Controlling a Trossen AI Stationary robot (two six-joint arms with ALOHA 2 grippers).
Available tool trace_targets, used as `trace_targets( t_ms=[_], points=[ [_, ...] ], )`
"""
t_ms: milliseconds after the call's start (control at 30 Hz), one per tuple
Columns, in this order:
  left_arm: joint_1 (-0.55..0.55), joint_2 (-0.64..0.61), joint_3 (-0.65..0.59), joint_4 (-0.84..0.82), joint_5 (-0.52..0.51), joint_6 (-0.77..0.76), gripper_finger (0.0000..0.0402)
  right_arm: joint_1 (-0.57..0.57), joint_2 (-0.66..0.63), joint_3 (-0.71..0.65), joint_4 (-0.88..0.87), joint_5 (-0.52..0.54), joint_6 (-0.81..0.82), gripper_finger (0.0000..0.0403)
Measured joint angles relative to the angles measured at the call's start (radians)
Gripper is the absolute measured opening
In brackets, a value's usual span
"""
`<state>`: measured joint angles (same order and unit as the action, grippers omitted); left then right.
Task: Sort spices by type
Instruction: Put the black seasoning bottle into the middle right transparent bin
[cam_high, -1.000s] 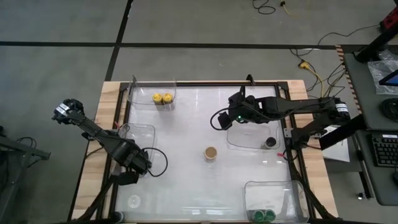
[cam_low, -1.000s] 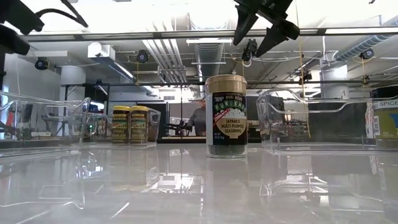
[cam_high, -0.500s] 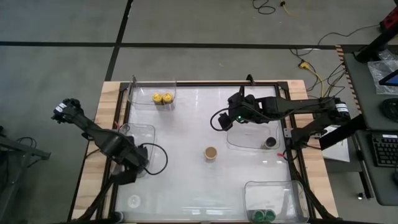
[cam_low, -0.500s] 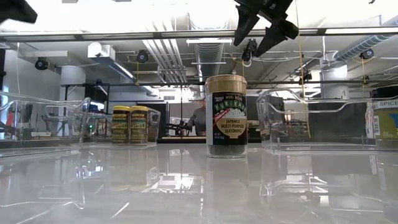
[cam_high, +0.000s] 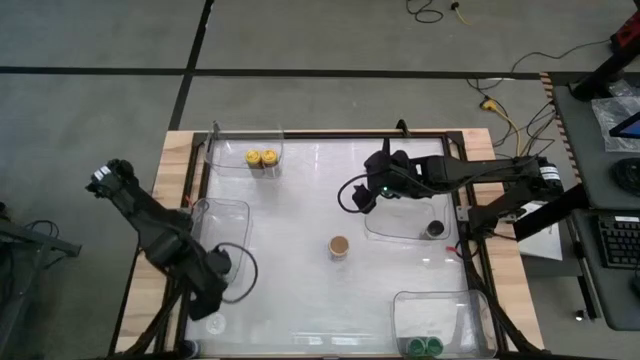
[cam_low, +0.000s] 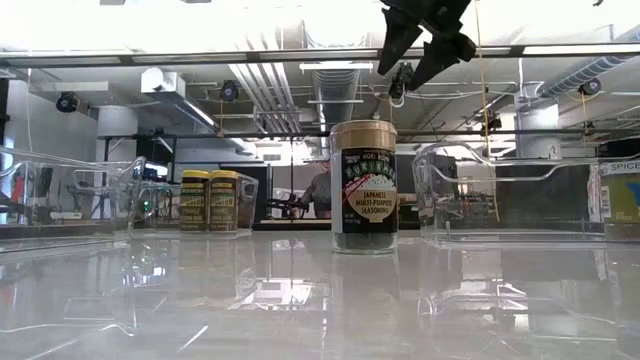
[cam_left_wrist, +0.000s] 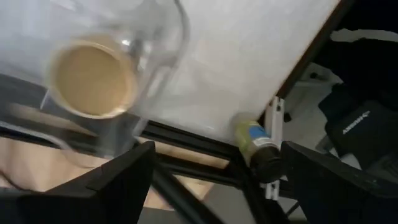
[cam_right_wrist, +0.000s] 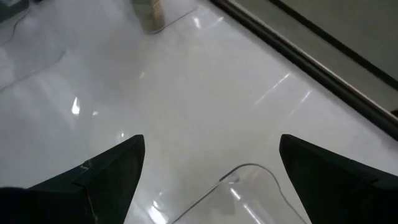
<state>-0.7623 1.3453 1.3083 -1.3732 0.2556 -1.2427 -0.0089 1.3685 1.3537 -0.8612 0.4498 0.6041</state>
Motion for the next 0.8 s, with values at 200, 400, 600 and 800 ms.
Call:
trace_targets(
  t_ms=[200, 400, 600, 800],
  points=[
    [-0.096, 0.114, 0.055, 0.069, 0.043, -0.123, 0.0330, 0.018, 0.000, 0.001, 0.012, -0.058, -0.089, 0.0364],
    [-0.140, 0.239, 0.133, 0.104, 0.131, -0.180, 0.0330, 0.063, -0.001, 0.007, 0.022, -0.099, -0.175, 0.0364],
    [-0.140, 0.309, 0.116, 0.169, 0.308, -0.325, 0.0330, 0.160, -0.001, 0.007, 0.025, -0.099, -0.187, 0.0364],
    [-0.140, 0.315, 0.069, 0.280, 0.385, -0.383, 0.0330, 0.239, -0.001, 0.005, 0.031, -0.091, -0.189, 0.0364]
  ],
)
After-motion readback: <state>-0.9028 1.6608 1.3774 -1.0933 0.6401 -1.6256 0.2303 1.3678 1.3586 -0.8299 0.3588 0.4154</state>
